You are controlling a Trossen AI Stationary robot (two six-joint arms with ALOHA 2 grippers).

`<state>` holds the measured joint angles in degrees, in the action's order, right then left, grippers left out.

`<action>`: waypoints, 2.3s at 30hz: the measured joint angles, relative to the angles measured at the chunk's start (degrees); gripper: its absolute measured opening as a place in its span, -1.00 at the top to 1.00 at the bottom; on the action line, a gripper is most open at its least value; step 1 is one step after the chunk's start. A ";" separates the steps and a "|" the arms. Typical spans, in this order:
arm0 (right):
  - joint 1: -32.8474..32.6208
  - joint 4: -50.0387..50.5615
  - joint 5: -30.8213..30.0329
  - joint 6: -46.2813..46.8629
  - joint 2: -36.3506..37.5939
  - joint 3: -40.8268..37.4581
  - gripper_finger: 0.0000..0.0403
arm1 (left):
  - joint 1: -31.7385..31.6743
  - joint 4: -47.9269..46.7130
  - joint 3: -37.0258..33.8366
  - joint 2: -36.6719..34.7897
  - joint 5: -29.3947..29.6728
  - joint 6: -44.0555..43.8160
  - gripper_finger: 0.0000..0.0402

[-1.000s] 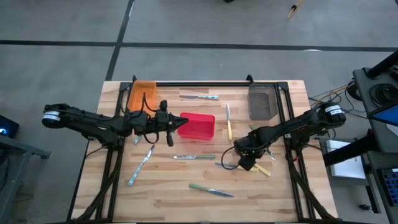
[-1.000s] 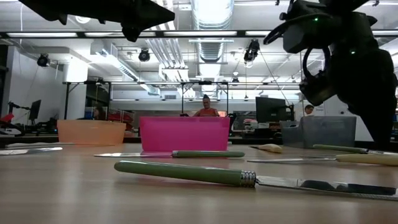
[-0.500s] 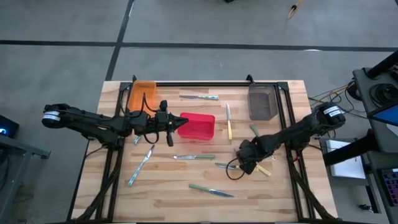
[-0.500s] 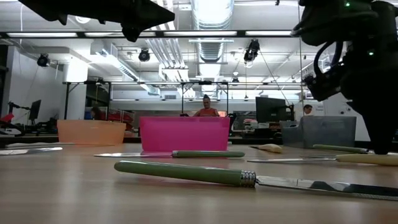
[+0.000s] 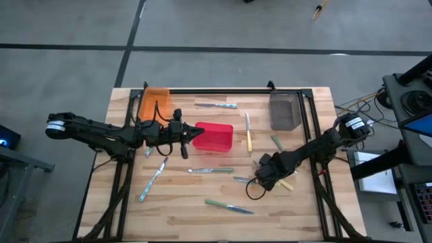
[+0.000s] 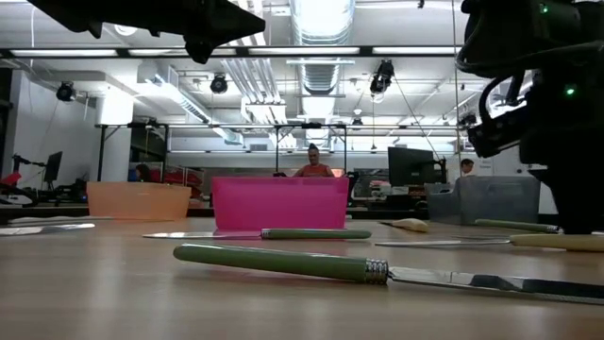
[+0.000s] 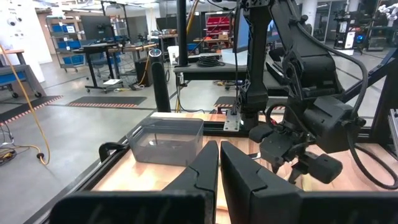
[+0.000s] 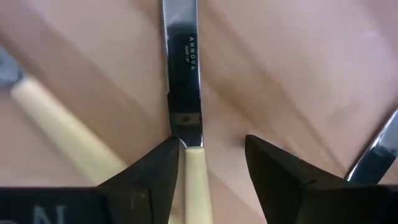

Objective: Sort silverware by color (type)
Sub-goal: Put the bottom right yellow table knife into the black bin

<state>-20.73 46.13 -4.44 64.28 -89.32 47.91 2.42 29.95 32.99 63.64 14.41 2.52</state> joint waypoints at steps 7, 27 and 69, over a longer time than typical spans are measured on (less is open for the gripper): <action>0.59 -0.75 -2.18 1.35 -0.30 0.31 0.53 | 0.00 0.00 0.00 0.00 0.00 -0.01 1.00; 1.34 0.02 -1.12 2.23 5.69 0.77 0.90 | 0.00 0.00 0.00 0.00 0.00 -0.02 1.00; 26.77 18.51 3.80 -14.64 7.34 29.60 0.90 | 0.00 0.07 -0.02 0.00 0.00 -0.04 1.00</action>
<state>6.05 64.63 -0.65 49.64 -81.97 77.51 2.42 30.02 32.97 63.64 14.41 2.48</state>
